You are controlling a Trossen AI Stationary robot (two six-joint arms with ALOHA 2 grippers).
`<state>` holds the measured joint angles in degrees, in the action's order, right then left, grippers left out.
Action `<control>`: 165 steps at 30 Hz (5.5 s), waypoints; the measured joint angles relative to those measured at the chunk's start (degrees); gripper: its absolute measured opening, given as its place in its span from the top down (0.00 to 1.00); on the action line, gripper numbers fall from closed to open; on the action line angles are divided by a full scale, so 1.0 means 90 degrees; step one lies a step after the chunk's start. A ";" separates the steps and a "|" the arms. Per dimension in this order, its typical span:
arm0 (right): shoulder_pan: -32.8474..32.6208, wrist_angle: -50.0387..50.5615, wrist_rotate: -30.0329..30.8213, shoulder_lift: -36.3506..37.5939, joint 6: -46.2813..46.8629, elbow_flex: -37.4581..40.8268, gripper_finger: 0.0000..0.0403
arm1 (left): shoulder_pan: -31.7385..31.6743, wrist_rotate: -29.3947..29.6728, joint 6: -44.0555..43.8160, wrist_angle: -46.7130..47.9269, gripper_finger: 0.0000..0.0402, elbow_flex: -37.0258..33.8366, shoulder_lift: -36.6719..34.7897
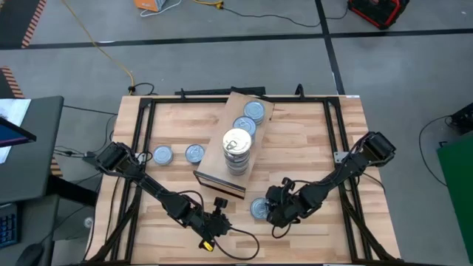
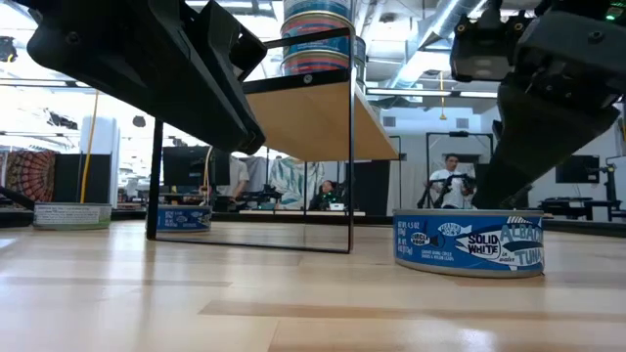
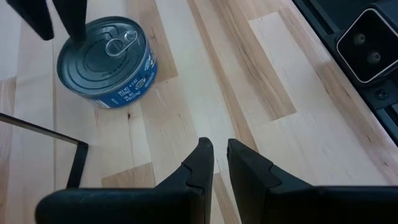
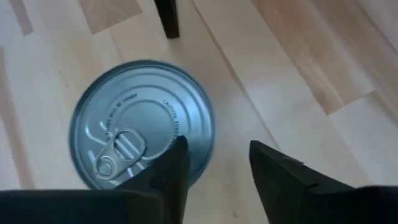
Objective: Stack canned seafood by type on shelf
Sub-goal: Stack the blue tuna can on top of the blue tuna can on the shelf
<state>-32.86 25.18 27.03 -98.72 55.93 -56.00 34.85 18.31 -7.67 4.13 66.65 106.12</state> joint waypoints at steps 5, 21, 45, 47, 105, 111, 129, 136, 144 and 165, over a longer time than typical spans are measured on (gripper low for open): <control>0.0002 -0.0302 -0.0044 0.0011 0.0282 0.0289 0.67 | -0.0001 0.0002 -0.0008 0.0059 0.89 0.0000 -0.0002; 0.0122 0.0415 -0.0259 -0.0006 0.0963 0.0550 0.96 | -0.0002 0.0002 -0.0050 0.0094 0.89 0.0001 -0.0002; 0.0025 0.1068 0.0717 0.1710 -0.0705 0.0545 0.75 | 0.0002 0.0019 -0.0400 0.0319 0.89 0.0002 -0.0009; 0.0233 0.1048 0.0713 0.1800 -0.0863 0.0540 0.66 | 0.0002 0.0115 -0.0455 0.0318 0.89 0.0002 -0.0009; 0.1052 0.1657 0.0360 0.2812 -0.1660 0.0533 0.24 | 0.0148 0.0497 -0.1248 0.0933 0.89 -0.0141 -0.0009; 0.0746 0.0810 -0.1018 0.2643 -0.4206 0.0533 0.24 | 0.0148 0.0114 -0.0955 0.0701 0.89 -0.0141 -0.0009; 0.0360 0.4280 -0.1034 0.0290 -0.7291 -0.2206 0.24 | 0.0148 -0.0175 -0.0427 0.0558 0.89 -0.0141 -0.0009; 0.0673 0.5223 -0.0979 -0.0727 -0.9264 -0.2924 0.24 | 0.0136 -0.0136 -0.0342 0.0615 0.89 -0.0141 -0.0009; 0.1096 0.5292 -0.0114 -0.1156 -1.0819 -0.2930 0.24 | 0.0148 -0.0163 -0.0458 0.0615 0.89 -0.0141 -0.0009; 0.1545 0.5091 -0.0965 -0.1154 -1.0888 -0.2592 0.27 | 0.0165 -0.0167 -0.0603 0.0777 0.89 -0.0141 -0.0006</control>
<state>-18.96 71.00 18.34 -109.10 -42.06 -79.33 36.34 16.80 -13.10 11.13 65.39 106.06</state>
